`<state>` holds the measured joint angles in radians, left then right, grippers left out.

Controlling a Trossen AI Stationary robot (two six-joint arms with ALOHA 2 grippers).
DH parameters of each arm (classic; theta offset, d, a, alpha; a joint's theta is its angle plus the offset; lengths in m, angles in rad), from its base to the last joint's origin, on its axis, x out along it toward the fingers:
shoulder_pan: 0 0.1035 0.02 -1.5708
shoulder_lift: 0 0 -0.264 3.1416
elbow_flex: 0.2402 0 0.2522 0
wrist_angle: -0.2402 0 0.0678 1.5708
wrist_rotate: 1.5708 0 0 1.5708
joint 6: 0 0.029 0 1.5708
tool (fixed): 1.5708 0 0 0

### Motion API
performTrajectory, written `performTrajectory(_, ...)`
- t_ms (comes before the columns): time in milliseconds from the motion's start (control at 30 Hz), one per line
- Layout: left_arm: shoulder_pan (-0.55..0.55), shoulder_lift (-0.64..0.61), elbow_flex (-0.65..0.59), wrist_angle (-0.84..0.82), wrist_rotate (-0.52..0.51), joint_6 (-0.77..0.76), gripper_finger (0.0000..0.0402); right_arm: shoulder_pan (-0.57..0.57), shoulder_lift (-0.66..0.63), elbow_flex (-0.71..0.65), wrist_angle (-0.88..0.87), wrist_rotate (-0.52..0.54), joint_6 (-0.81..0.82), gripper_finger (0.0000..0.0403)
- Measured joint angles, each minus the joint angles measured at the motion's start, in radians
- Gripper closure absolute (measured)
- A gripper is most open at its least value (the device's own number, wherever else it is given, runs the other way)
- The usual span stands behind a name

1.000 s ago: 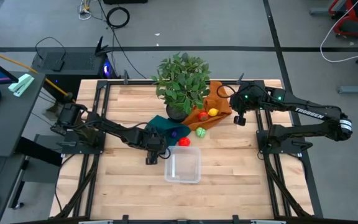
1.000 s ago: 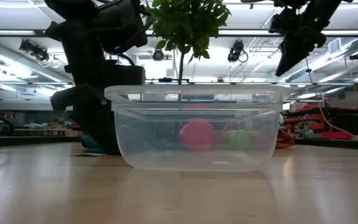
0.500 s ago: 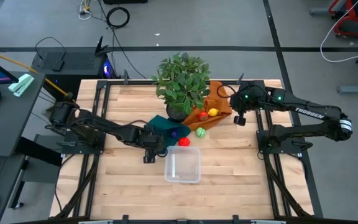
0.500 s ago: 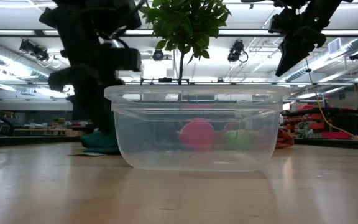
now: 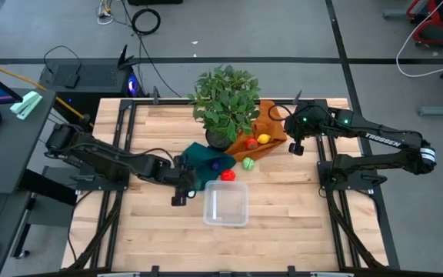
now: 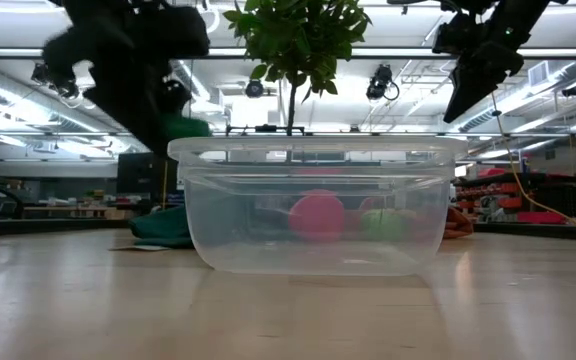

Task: Pick and placing Produce into tupperware
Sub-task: Put the bell pepper into the transparent bin

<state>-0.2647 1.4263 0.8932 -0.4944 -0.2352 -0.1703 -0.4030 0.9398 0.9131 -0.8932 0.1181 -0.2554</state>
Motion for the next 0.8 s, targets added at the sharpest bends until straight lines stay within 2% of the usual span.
performTrajectory(167,-0.062,-0.002,0.0,0.111,0.0,-0.002,0.0171,0.0,0.0,0.0,0.0,0.0,0.001,0.0402)
performTrajectory(367,-0.115,0.005,0.0,0.332,-0.028,0.018,0.0158,0.0,0.0,0.0,0.0,0.0,0.004,0.0402)
performTrajectory(600,-0.118,0.014,0.0,0.6,-0.058,0.082,0.0172,0.0,0.0,0.0,0.0,0.0,0.016,0.0402)
performTrajectory(800,-0.099,0.09,0.0,0.751,-0.066,0.159,0.0157,0.0,0.0,0.0,0.0,0.0,0.017,0.0402)
